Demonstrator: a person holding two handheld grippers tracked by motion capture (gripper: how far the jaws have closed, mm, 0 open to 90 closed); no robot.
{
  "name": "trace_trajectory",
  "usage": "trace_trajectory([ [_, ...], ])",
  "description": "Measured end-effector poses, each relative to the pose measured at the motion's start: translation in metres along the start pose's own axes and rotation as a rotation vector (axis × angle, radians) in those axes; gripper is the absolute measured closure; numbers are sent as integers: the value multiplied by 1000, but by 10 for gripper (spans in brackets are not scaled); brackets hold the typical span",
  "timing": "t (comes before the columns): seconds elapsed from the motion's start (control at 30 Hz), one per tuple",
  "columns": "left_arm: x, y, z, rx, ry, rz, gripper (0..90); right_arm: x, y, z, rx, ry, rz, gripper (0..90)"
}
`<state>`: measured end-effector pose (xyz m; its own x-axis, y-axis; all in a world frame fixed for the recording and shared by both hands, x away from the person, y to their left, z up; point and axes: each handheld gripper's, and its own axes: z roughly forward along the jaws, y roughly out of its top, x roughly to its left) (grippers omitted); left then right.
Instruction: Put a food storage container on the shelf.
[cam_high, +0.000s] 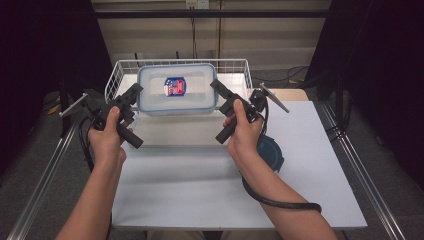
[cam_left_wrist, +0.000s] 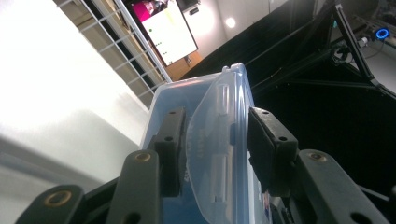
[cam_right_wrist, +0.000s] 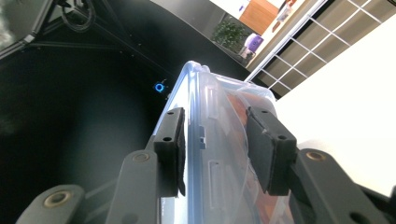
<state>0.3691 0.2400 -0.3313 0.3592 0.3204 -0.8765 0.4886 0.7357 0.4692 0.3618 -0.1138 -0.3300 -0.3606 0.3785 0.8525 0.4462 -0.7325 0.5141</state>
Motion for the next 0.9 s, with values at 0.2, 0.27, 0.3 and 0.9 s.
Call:
trace_trajectory([
  [0.2,-4,14,17,-20,25,-8,599,-6,7,18,20,-27,27,568],
  [0.27,-3,16,20,-10,39,-3,596,-7,9,22,20,-41,32,566],
  [0.3,-2,17,22,-14,41,-1,596,-8,10,24,23,-45,29,566],
  [0.9,15,25,45,-19,96,-25,583,-11,22,49,26,-104,7,566],
])
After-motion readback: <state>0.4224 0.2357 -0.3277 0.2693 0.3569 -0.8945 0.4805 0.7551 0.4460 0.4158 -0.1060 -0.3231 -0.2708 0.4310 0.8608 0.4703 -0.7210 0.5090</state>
